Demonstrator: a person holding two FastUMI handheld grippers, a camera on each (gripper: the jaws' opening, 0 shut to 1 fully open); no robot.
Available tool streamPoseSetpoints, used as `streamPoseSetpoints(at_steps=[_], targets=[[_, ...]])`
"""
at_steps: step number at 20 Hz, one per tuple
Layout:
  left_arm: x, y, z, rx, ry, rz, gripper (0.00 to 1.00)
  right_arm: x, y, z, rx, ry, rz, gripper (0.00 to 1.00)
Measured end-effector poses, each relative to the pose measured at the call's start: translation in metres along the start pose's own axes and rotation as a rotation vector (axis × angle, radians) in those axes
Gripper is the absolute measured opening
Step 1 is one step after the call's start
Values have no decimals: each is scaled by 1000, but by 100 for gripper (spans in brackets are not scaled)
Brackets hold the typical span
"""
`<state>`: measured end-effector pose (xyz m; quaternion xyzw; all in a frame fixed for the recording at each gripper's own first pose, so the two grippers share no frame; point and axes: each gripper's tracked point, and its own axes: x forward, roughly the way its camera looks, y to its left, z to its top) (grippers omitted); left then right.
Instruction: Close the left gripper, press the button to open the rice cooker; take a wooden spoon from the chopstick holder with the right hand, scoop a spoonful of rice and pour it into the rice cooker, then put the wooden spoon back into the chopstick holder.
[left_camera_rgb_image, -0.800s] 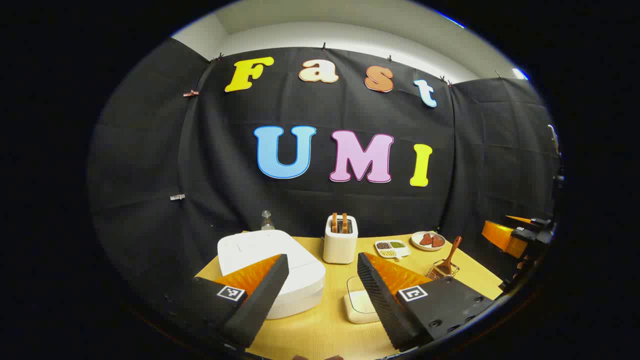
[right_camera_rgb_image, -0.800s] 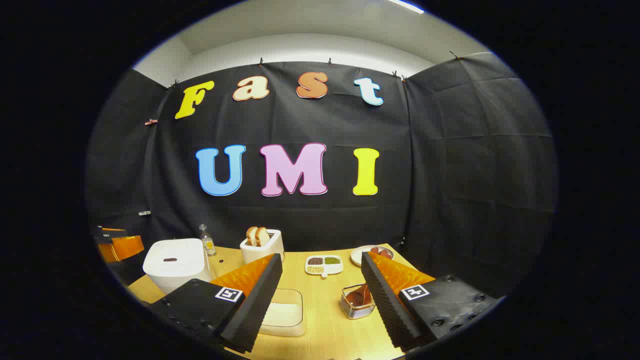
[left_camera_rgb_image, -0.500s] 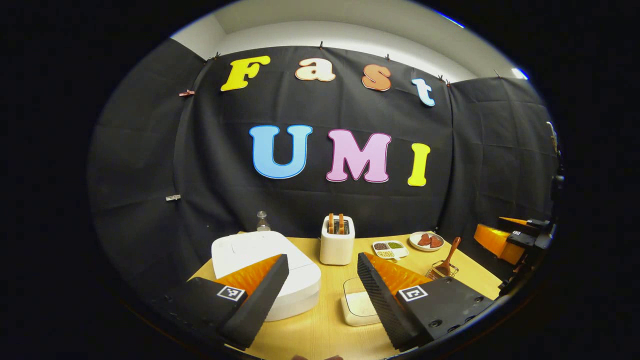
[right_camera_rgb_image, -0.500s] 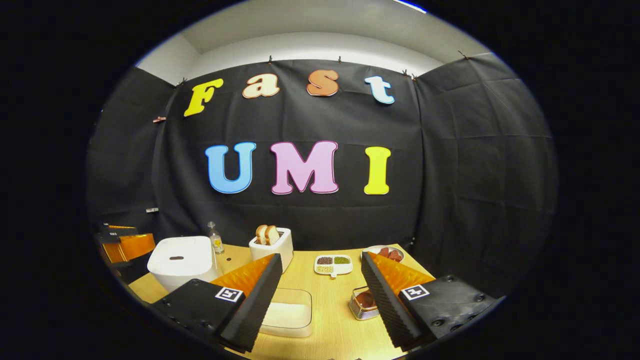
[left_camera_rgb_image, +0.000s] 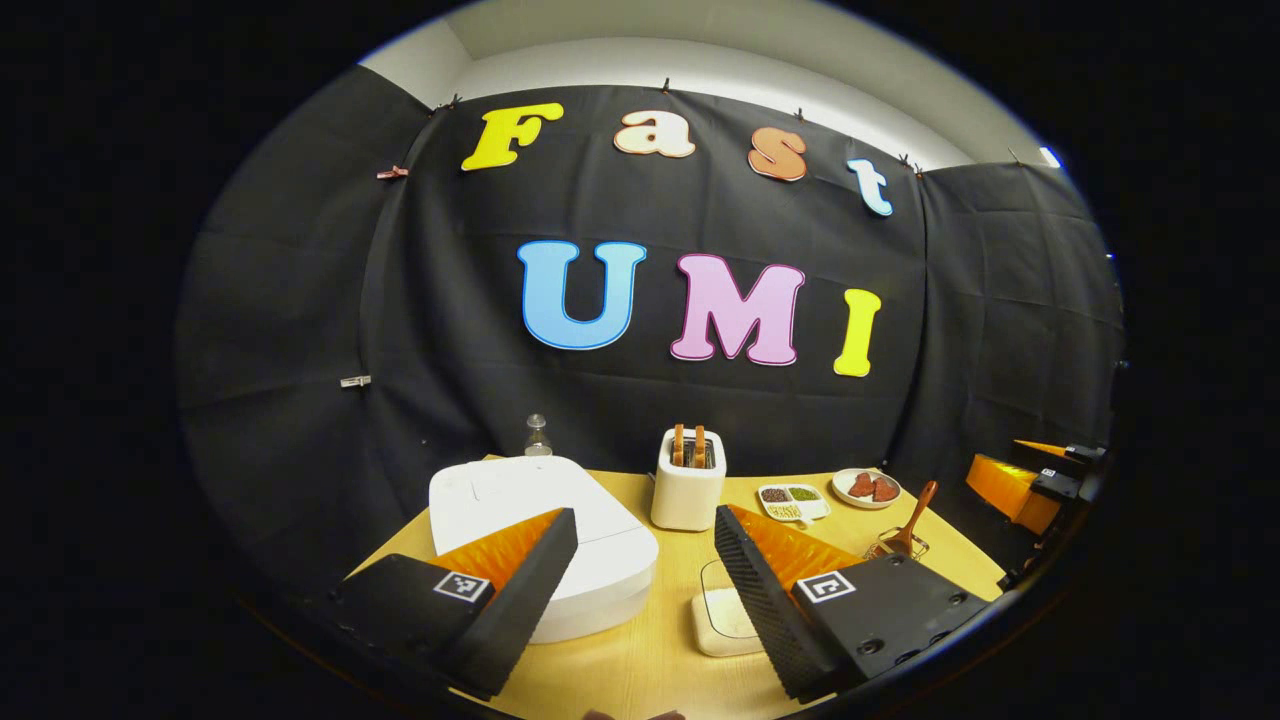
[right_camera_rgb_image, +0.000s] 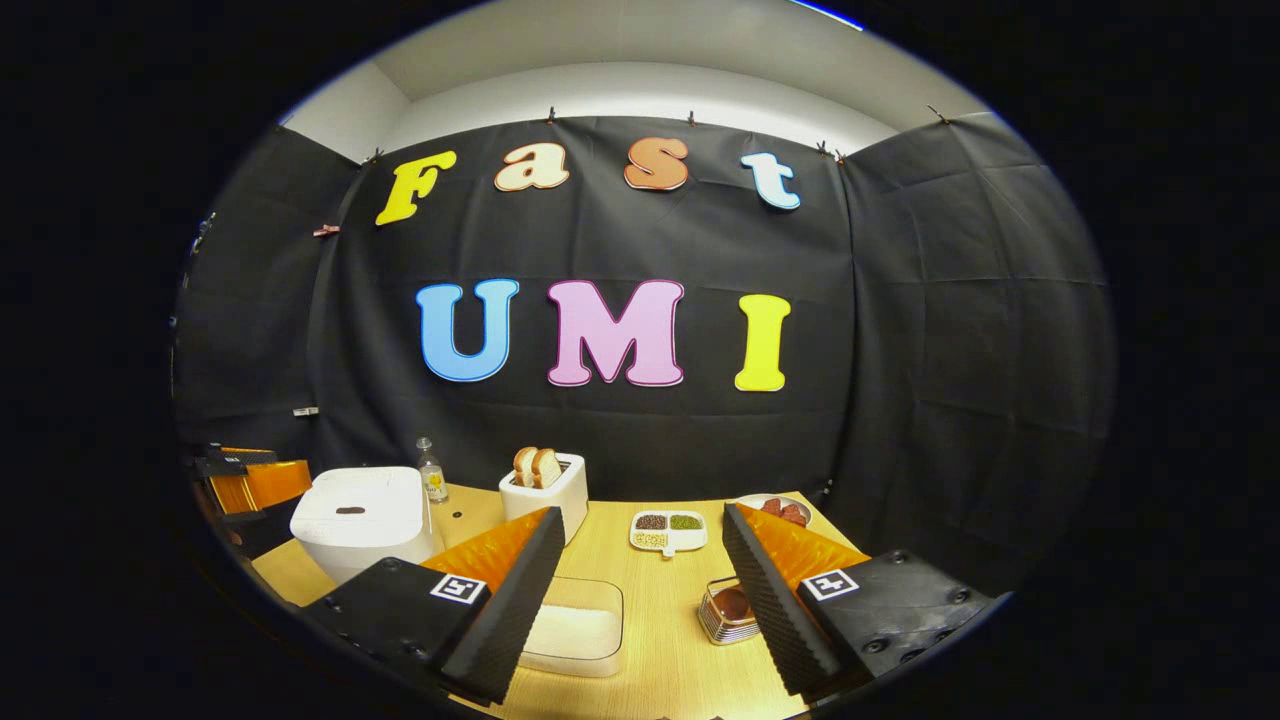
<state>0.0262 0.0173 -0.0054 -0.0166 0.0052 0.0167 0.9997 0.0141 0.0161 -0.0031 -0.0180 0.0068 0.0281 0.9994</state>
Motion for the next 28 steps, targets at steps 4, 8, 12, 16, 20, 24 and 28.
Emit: streamPoseSetpoints(at_steps=[4,8,12,16,20,24,28], targets=[[3,18,1,-20,-1,46,96,5,-4,-2,-1,9,-7,99],[5,30,-10,-61,47,63,96,11,-3,-5,8,27,-3,99],[16,50,-7,-85,64,100,95,22,-4,-10,-13,55,9,99],[36,68,-3,-96,90,111,93,34,-6,-6,-3,53,11,99],[63,83,-3,-120,132,114,74,39,-11,-13,-20,63,15,99],[85,84,-11,-131,188,78,51,40,-18,-23,1,87,12,98],[107,90,-30,-159,251,76,22,38,-32,-31,15,110,-6,99]])
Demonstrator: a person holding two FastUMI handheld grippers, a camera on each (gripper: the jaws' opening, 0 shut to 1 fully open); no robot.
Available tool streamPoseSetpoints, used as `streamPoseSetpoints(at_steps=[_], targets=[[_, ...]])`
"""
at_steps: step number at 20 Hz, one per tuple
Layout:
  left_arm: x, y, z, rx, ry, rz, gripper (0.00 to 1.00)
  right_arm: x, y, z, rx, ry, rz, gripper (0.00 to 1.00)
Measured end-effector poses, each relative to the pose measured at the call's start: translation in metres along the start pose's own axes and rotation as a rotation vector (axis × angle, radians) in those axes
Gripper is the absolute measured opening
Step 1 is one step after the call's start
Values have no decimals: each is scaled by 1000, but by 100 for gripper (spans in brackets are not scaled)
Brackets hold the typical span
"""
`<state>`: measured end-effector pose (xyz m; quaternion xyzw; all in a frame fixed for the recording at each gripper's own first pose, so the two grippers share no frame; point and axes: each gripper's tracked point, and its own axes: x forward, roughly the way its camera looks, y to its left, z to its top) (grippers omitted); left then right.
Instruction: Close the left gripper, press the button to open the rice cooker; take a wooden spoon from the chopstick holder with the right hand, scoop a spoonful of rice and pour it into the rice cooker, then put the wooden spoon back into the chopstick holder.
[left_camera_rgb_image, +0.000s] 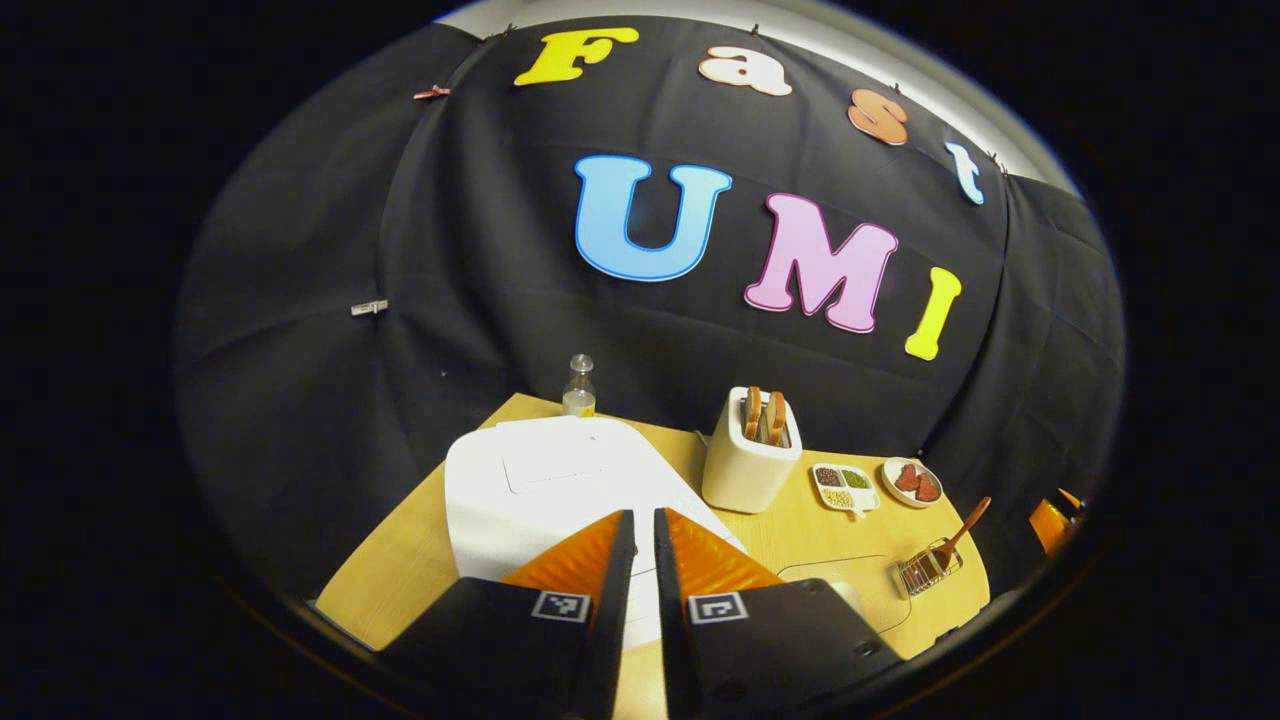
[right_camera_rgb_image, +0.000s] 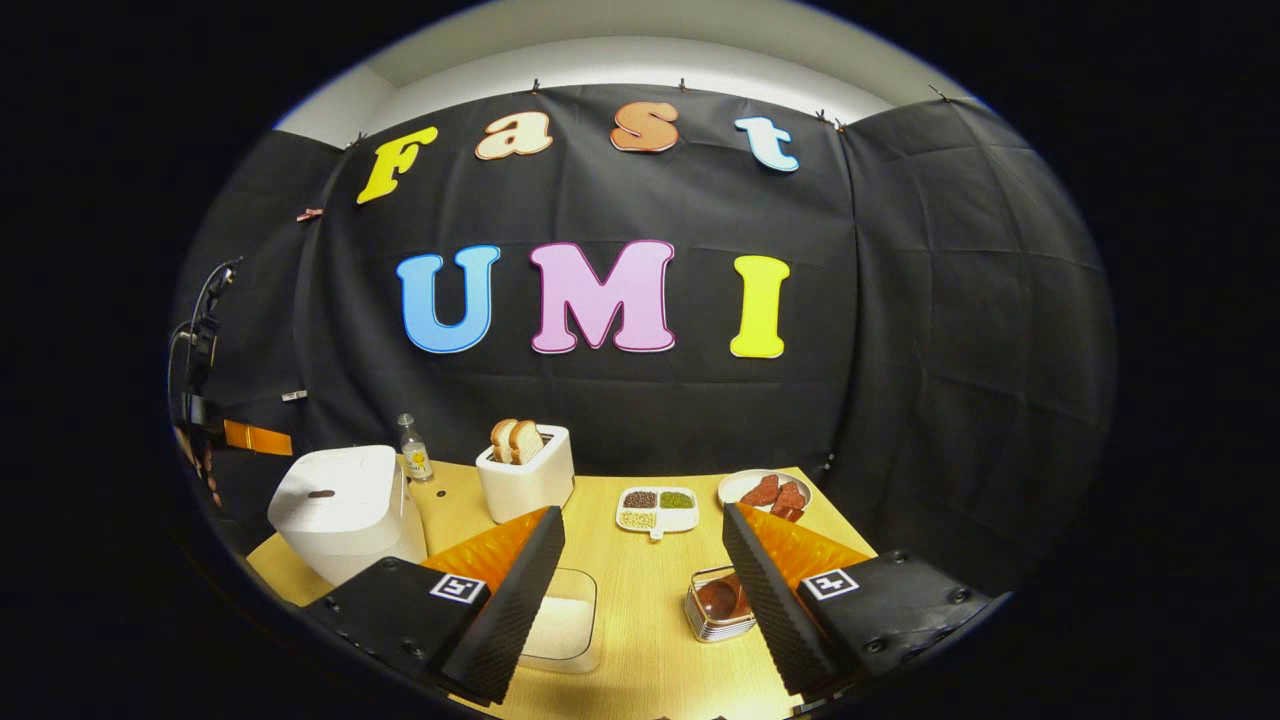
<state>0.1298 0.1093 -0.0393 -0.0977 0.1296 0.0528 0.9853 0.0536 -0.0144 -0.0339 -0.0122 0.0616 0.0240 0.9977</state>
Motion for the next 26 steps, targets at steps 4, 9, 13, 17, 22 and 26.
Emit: streamPoseSetpoints(at_steps=[4,9,13,17,22,26], targets=[[28,11,-20,-21,65,-2,7,-9,-17,-7,18,13,-37,99],[55,24,-38,-33,126,20,6,-20,-35,-14,32,29,-84,99],[65,24,-52,-26,159,24,7,-28,-45,-18,46,35,-115,99],[67,24,-56,5,170,47,7,-33,-52,-23,57,43,-138,99],[70,23,-62,22,176,80,7,-41,-63,-28,85,46,-176,99],[66,22,-50,65,147,96,7,-49,-74,-43,114,96,-205,99]])
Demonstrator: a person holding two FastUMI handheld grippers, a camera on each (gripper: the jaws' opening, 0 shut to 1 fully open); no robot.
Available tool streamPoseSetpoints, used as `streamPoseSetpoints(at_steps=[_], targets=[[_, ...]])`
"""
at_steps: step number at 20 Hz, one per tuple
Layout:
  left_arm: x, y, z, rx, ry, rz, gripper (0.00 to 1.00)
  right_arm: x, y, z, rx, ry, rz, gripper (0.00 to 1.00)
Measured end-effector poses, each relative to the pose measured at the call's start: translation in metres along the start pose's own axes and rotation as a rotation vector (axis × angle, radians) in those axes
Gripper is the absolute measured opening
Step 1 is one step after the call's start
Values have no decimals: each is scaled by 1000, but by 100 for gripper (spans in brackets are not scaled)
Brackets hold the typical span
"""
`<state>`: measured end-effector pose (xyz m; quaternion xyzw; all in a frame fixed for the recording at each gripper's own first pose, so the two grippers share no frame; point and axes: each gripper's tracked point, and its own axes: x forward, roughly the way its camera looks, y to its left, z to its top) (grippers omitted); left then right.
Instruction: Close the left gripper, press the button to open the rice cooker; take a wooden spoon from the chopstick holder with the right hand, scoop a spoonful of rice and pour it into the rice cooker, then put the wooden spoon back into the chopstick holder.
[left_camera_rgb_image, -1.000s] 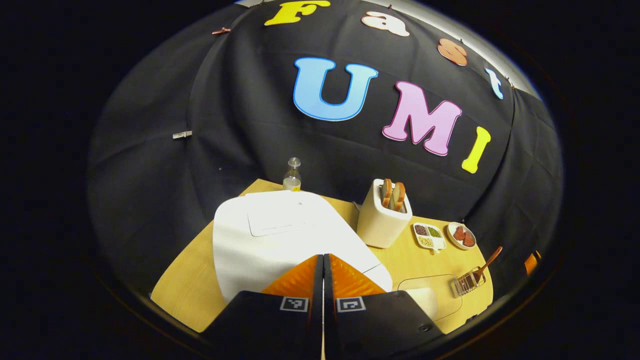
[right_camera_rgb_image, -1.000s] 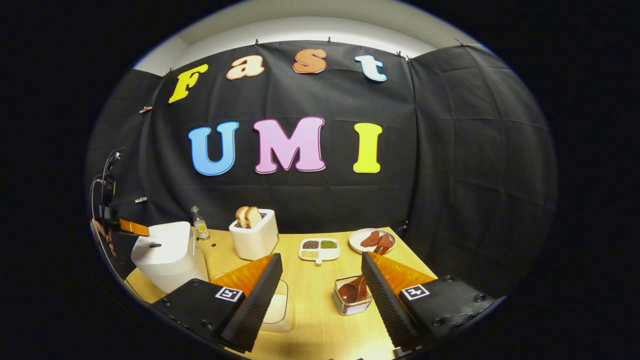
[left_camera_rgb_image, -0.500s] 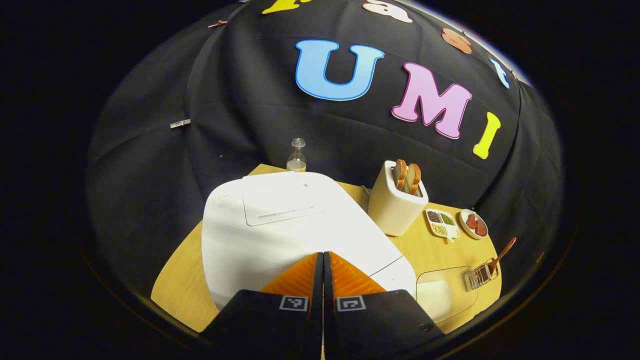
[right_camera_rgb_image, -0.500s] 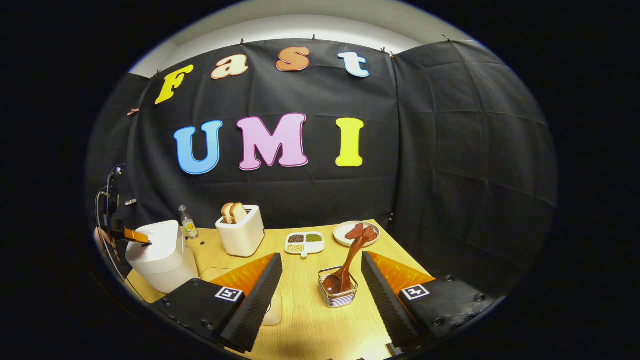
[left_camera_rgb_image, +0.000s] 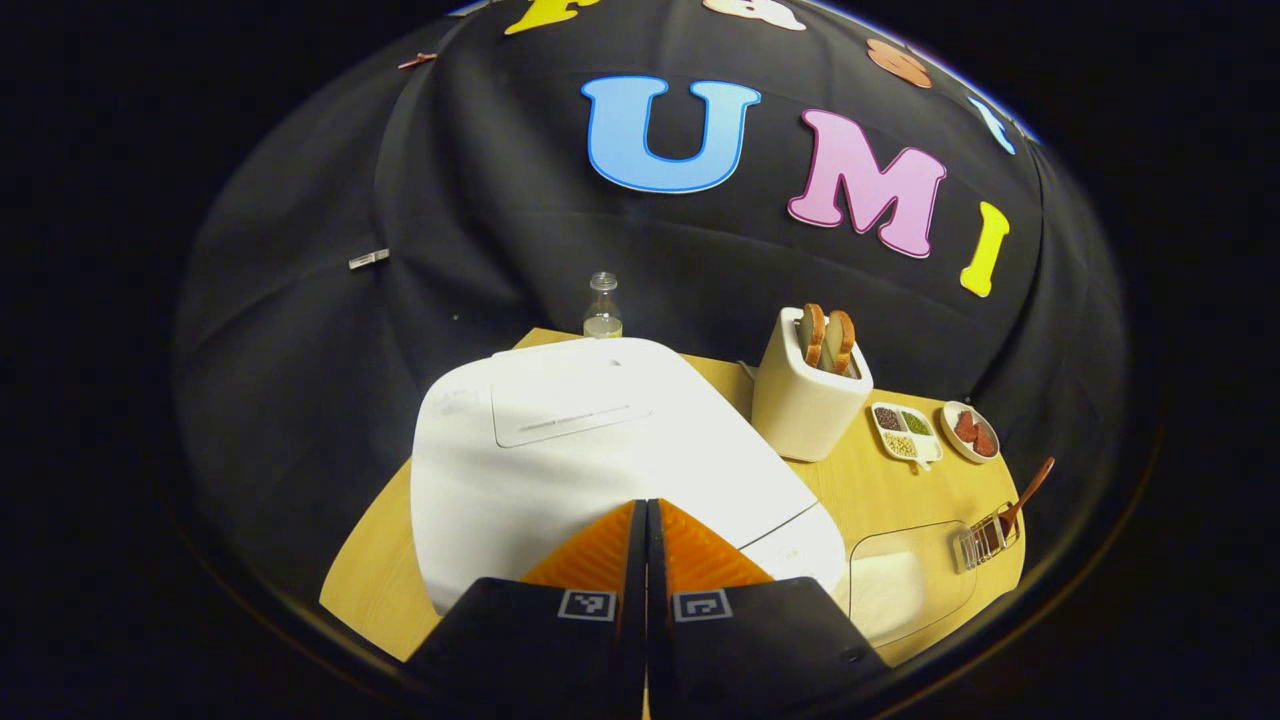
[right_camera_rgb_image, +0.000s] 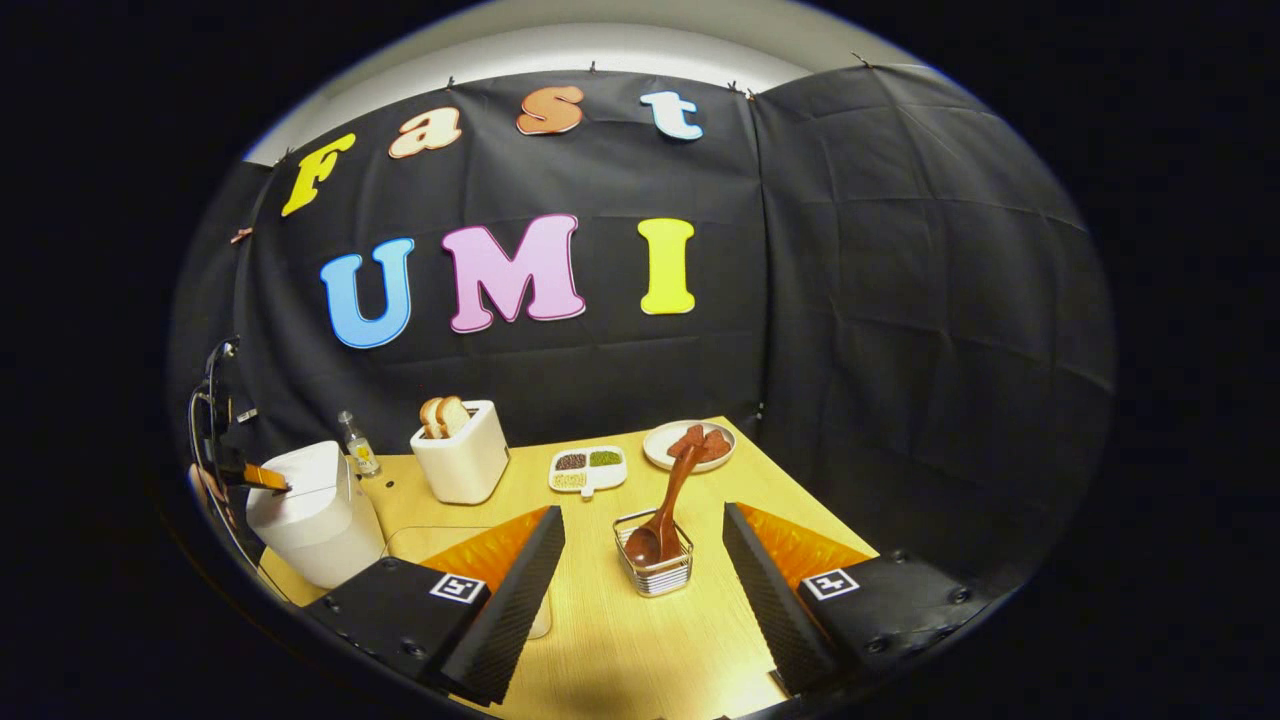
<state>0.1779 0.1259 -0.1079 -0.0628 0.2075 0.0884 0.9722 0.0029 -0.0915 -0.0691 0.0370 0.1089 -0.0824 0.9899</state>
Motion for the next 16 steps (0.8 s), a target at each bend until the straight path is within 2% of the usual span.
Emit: streamPoseSetpoints(at_steps=[6,9,12,16], targets=[[-59,-1,104,29,-331,104,8,-1,-31,15,-9,-28,-70,99],[-88,-36,138,18,-430,40,8,5,-42,17,7,-19,-84,99],[-101,-81,138,16,-435,-50,9,19,-52,17,1,-18,-94,99],[-98,-142,116,20,-384,-141,24,43,-59,1,11,36,-73,99]])
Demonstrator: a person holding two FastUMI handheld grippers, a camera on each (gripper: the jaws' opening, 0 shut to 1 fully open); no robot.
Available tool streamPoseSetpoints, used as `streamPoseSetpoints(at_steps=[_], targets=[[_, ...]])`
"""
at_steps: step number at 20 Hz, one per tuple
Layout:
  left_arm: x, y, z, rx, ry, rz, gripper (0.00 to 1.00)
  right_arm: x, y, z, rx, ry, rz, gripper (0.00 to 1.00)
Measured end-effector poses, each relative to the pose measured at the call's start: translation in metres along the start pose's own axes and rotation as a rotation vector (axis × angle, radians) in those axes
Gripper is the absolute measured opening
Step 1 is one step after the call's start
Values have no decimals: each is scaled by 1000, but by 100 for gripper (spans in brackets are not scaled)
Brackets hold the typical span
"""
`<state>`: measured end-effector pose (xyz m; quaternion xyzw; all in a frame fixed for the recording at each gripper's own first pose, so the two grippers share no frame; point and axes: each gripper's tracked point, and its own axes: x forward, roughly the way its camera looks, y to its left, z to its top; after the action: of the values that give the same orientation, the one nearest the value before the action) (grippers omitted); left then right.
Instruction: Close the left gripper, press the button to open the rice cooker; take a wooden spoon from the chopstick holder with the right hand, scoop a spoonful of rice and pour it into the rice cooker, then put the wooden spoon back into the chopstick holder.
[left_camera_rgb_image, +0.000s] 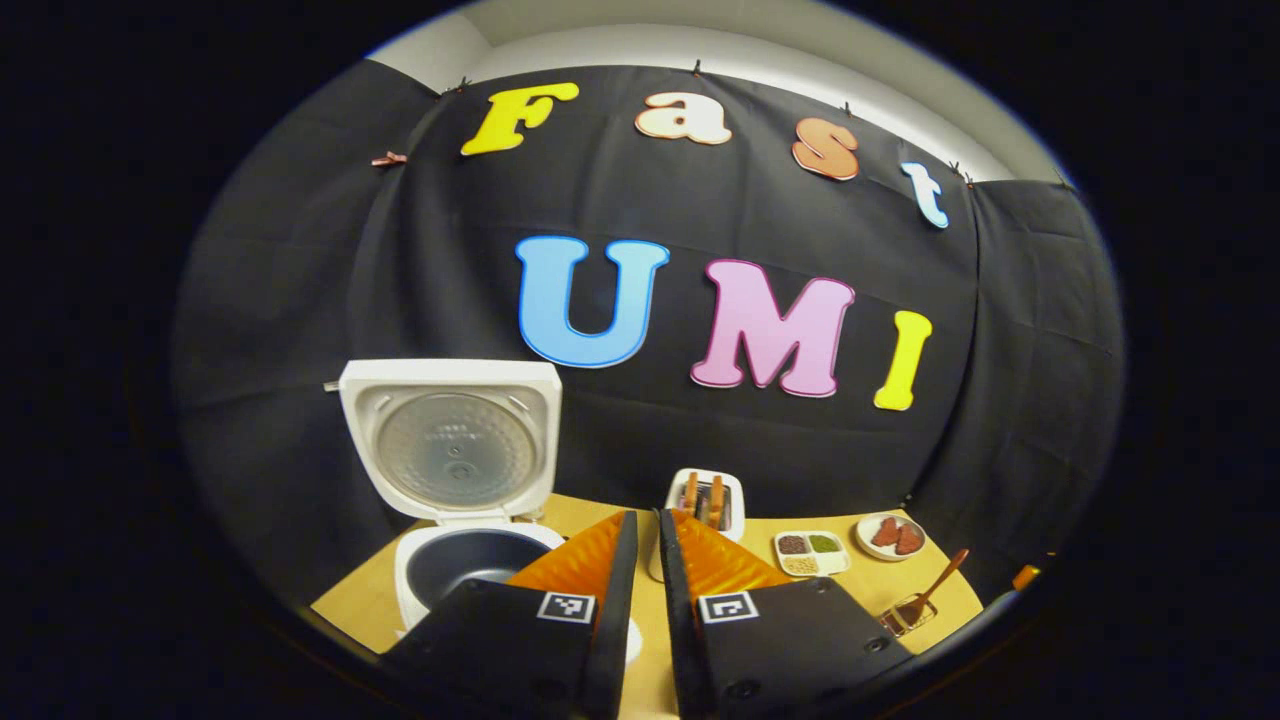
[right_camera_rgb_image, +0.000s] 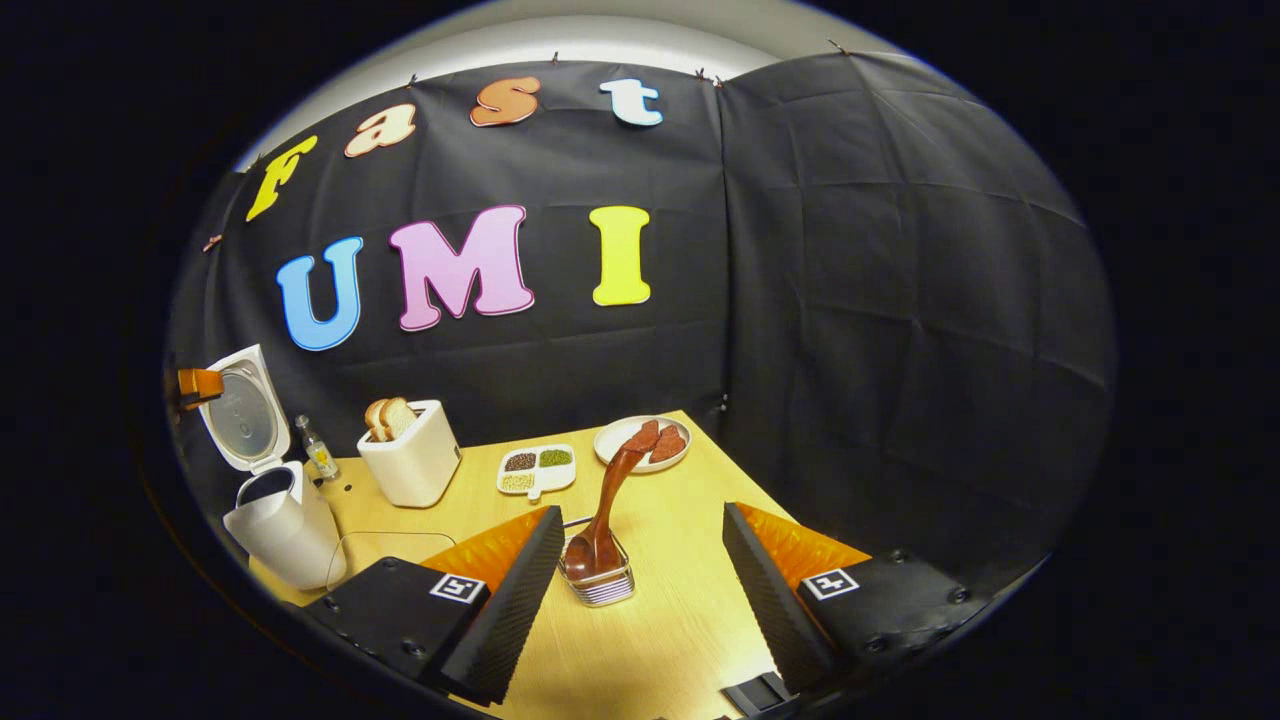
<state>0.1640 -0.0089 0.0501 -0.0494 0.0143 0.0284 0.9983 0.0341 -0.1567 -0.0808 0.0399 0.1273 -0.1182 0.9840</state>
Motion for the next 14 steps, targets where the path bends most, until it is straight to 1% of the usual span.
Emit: streamPoseSetpoints(at_steps=[1,2,4,5,6,10,12,14], targets=[[4,-12,-5,9,3,-15,24,6,-3,-4,0,12,5,99],[6,-25,-12,17,12,-37,53,12,-5,-8,1,24,11,99],[10,-52,-28,22,50,-89,91,24,-6,-14,6,51,29,99],[10,-63,-35,18,68,-109,96,28,-6,-16,13,63,38,99],[13,-70,-39,18,78,-118,97,33,-6,-17,21,74,47,99],[16,-87,-61,27,119,-110,97,53,-9,-25,19,104,70,99],[14,-88,-73,13,146,-95,97,63,-9,-30,24,129,89,97],[14,-86,-81,-1,165,-69,97,74,-9,-35,50,149,103,98]])
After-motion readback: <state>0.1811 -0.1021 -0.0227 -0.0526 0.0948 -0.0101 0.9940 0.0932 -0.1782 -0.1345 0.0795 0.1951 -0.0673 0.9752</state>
